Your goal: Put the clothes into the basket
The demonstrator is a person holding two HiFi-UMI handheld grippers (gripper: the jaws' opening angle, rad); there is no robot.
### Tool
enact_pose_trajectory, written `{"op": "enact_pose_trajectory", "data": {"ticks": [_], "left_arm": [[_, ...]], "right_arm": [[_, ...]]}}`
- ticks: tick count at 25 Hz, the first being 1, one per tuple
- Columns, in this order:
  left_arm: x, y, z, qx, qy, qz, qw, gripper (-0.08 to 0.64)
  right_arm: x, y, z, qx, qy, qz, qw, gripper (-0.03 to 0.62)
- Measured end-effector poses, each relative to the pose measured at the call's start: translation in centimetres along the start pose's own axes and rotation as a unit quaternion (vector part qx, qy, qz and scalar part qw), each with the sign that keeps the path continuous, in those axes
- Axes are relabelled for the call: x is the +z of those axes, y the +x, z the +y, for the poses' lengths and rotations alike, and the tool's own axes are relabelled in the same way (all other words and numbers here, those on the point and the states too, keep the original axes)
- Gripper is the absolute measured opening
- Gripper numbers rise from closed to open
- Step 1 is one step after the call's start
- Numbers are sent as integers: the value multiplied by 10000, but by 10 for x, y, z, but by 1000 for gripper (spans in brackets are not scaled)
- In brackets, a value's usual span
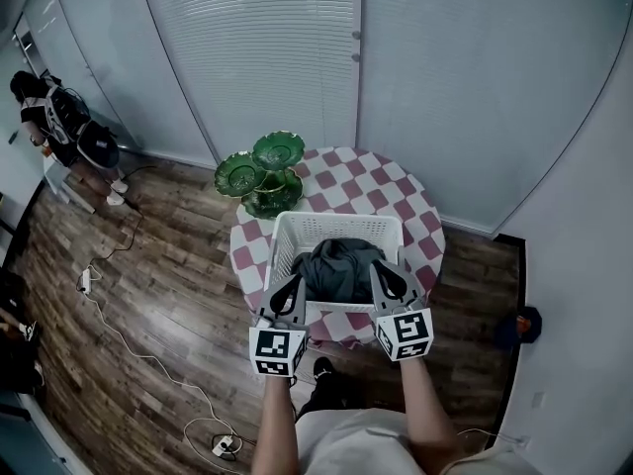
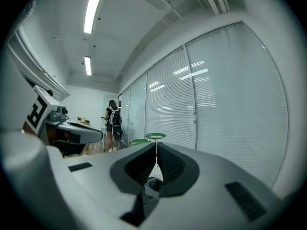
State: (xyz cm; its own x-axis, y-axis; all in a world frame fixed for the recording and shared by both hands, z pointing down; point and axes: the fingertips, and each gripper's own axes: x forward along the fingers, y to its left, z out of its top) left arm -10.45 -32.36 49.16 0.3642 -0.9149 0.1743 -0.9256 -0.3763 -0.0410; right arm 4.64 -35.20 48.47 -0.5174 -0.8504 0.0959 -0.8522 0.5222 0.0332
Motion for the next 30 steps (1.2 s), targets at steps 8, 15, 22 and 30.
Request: {"op": "enact_pose_trajectory", "data": {"ticks": [8, 15, 22, 30], "left_arm": [[-8, -6, -12, -129, 9, -15, 9999, 12], [-6, -10, -17, -115, -38, -47, 9999, 12], [-12, -12, -32, -148, -35, -40, 9999, 12], [-18, -14, -46, -108, -81, -16, 9999, 12]], "right_arm": [[-6, -10, 4, -25, -35, 80, 10000, 21], [-11, -18, 10, 44, -127, 161, 9998, 21], [-23, -28, 13, 152, -169, 309, 9993, 21], [-28, -37, 9, 242, -185, 421, 9986, 21]]}}
